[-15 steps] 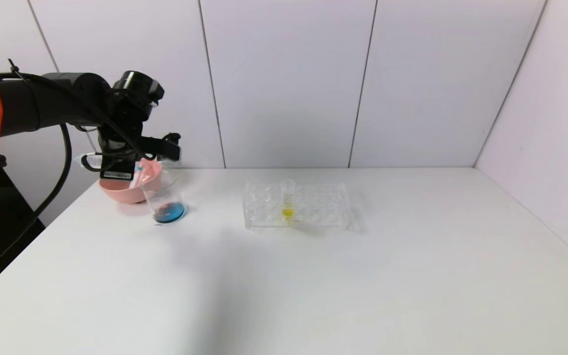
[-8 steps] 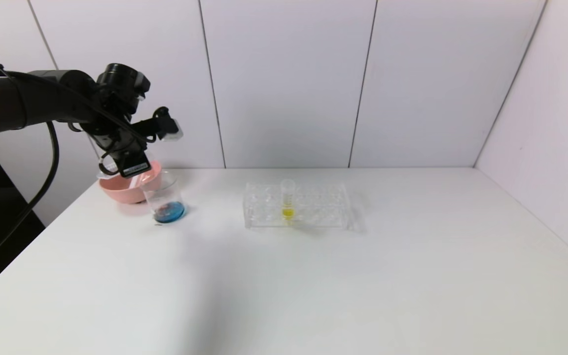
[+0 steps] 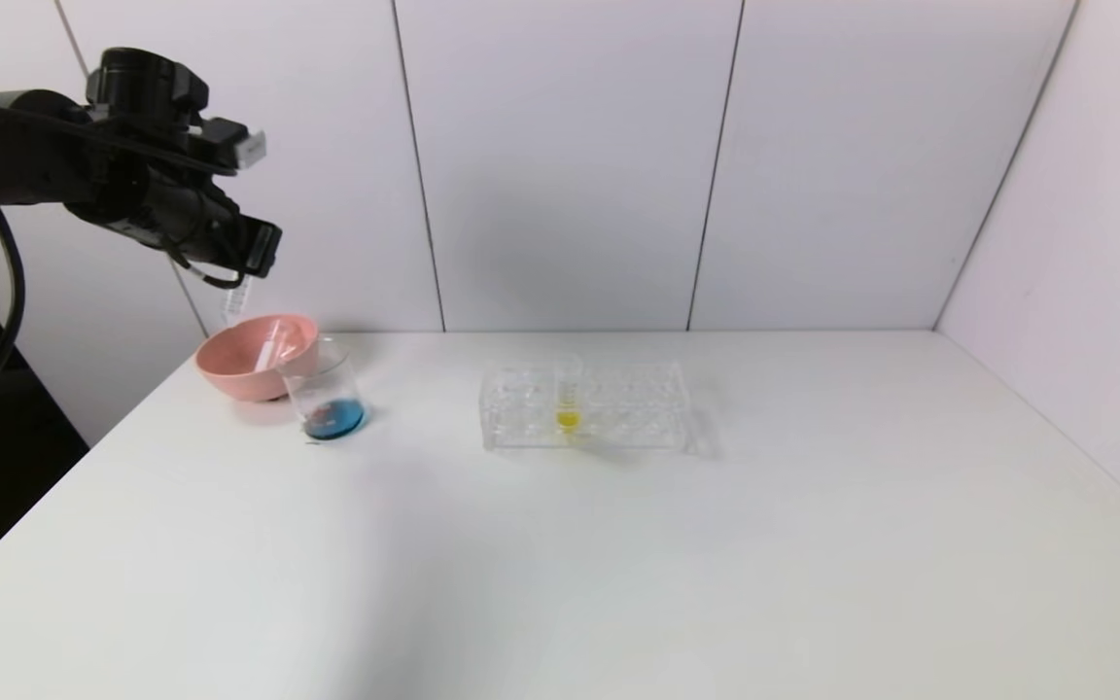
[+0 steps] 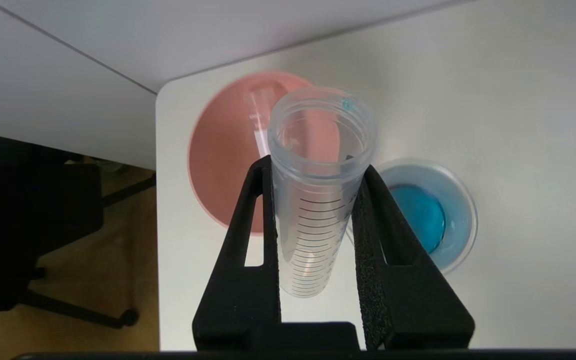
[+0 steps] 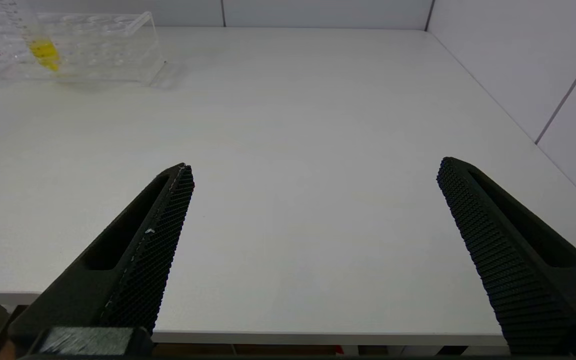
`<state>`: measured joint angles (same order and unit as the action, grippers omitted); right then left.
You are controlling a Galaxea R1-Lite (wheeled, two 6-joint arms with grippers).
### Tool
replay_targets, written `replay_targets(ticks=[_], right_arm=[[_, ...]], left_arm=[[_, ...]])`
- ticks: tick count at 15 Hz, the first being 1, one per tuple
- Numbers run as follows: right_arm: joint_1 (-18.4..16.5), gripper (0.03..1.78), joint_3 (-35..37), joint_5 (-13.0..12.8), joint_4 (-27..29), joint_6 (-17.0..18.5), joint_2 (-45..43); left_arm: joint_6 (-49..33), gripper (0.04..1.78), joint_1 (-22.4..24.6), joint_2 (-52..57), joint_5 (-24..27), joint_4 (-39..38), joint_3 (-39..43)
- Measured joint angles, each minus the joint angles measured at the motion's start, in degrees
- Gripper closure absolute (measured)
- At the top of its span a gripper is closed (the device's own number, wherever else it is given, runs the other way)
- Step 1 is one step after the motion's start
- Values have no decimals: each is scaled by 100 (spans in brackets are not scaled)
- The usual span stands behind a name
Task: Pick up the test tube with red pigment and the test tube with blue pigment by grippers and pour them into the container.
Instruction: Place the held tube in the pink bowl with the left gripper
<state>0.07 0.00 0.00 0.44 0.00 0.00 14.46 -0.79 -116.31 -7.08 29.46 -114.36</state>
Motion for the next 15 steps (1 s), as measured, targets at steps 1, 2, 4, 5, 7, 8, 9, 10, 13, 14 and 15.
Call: replay_targets(ticks=[1,2,4,5,7,8,9,10,13,14,15], right_arm=[[0,4,0,0,2,0,0],[2,4,0,0,0,0,0],[2,4,0,0,0,0,0],[-2,4,0,0,0,0,0],[0,4,0,0,0,0,0],[0,4,0,0,0,0,0],[0,4,0,0,0,0,0],[0,4,0,0,0,0,0],[0,4,0,0,0,0,0],[0,4,0,0,2,0,0],[0,4,0,0,0,0,0]], left_arm=[[-341,138,57,44,0,-295,0],[-614,138,93,77,1,-538,2],[-1080,138,141,127,4,-852,24],[-1257,138,150,145,4,-959,35],[-1341,138,173,162,4,-1237,61],[-1341,138,194,162,4,-1370,80],[-1342,138,202,162,6,-1527,110],[-1341,138,213,160,9,-1773,168],[-1345,138,224,154,41,-2517,485],[-1352,138,239,156,45,-2795,686],[-1362,138,255,157,50,-3152,945]])
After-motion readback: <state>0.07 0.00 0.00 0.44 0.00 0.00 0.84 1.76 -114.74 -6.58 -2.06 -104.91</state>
